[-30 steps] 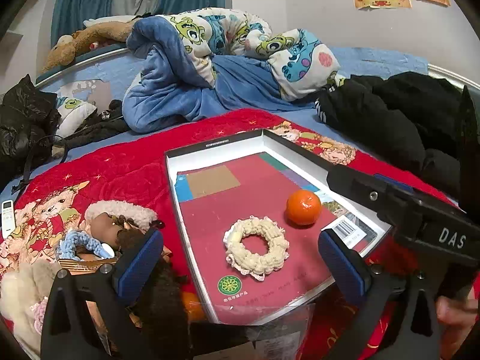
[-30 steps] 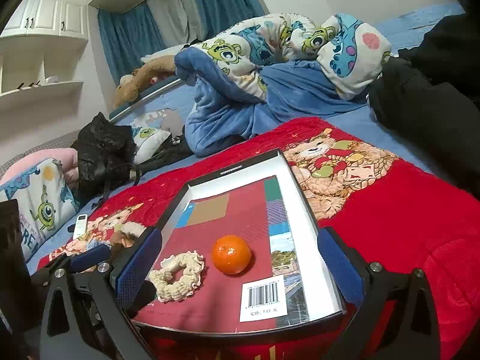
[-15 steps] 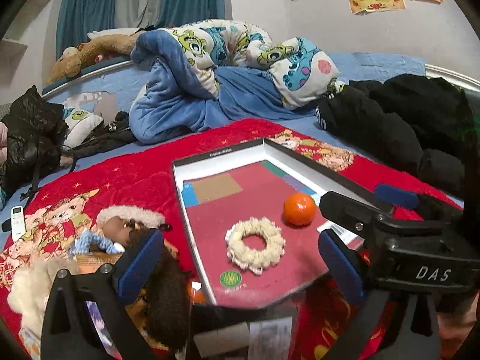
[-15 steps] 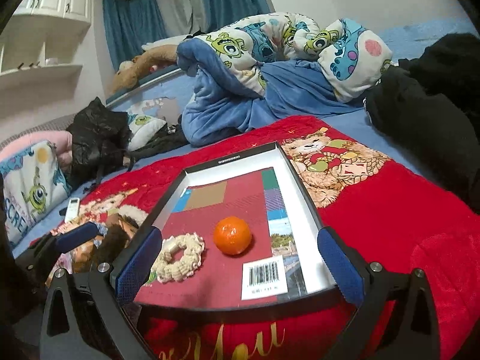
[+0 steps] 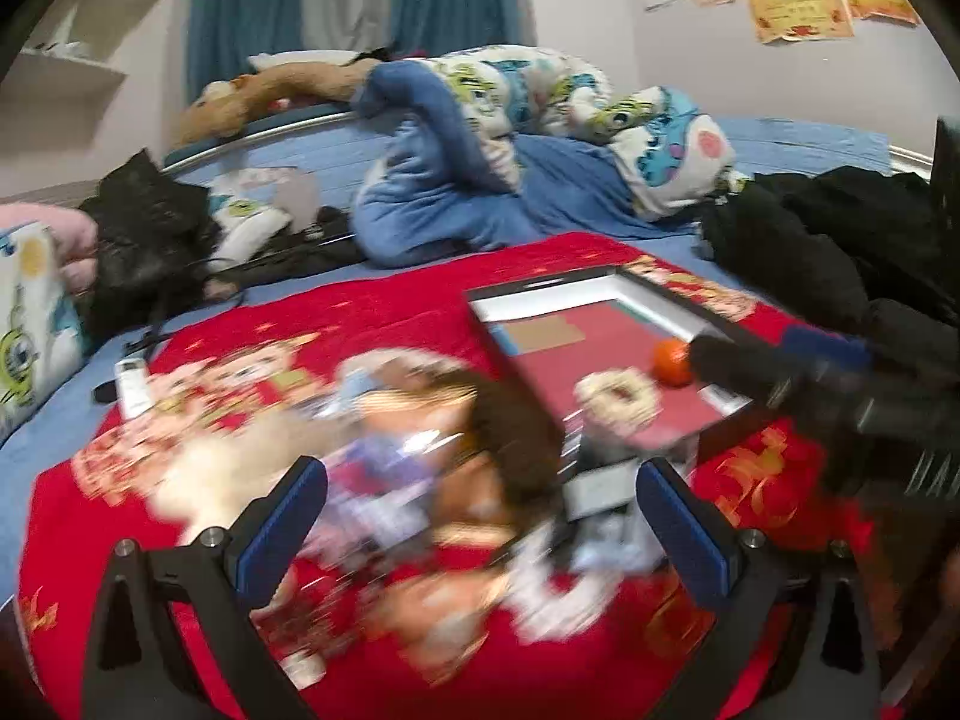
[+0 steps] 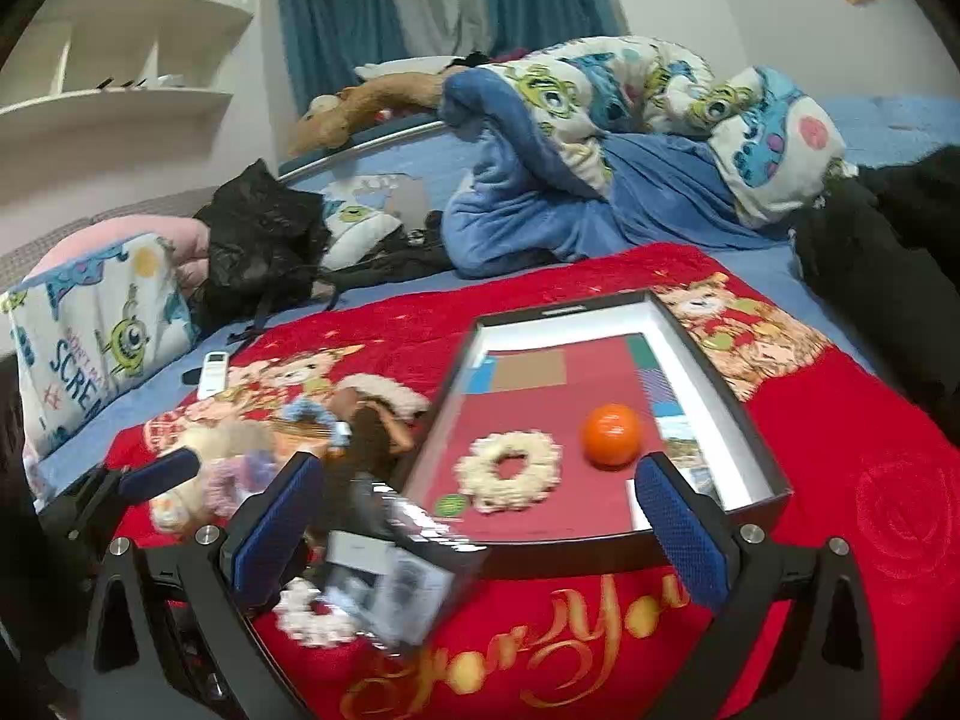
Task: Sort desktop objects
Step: 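Move both open tools back from the box to the item pile, then grasp the cream plush toy with the left tool while the right tool grasps the tan snack pouch, then lift and carry the plush toy and snack pouch over the black box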
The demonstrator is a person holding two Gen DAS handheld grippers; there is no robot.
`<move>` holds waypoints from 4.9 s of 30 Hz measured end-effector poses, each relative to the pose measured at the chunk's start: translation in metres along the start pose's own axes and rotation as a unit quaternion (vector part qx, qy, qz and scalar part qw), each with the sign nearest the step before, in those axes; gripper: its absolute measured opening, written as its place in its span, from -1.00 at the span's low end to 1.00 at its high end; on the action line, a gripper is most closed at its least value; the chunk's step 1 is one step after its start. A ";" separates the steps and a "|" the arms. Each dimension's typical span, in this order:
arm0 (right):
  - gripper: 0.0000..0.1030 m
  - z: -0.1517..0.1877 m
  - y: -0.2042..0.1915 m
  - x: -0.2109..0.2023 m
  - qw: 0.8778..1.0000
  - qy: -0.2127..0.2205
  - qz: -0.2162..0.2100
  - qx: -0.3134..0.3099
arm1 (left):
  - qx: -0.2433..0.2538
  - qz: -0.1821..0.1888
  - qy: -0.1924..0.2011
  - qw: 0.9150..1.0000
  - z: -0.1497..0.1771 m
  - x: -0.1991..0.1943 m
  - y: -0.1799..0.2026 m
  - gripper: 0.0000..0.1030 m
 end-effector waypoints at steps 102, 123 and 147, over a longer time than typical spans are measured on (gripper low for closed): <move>-0.16 0.078 -0.115 -0.021 0.981 -0.086 -0.125 -0.119 | -0.154 -0.016 0.010 0.988 0.068 -0.113 -0.073 -0.65; -0.16 0.086 -0.084 -0.029 0.982 -0.104 -0.125 -0.096 | -0.151 -0.099 -0.078 0.980 0.096 -0.064 -0.085 0.04; -0.16 0.071 -0.063 -0.043 0.986 -0.073 -0.136 -0.061 | -0.160 -0.025 -0.058 0.985 0.082 -0.073 -0.050 -0.23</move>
Point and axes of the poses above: each gripper's, at about its wrist camera, not at the fingertips, and x roughly the way its jaws point, y to its right, z to its underside, the point moved 2 cm from there along x, roughly the way its jaws point, and after that the axes turned 12 degrees about z, right-handed, at the moved point
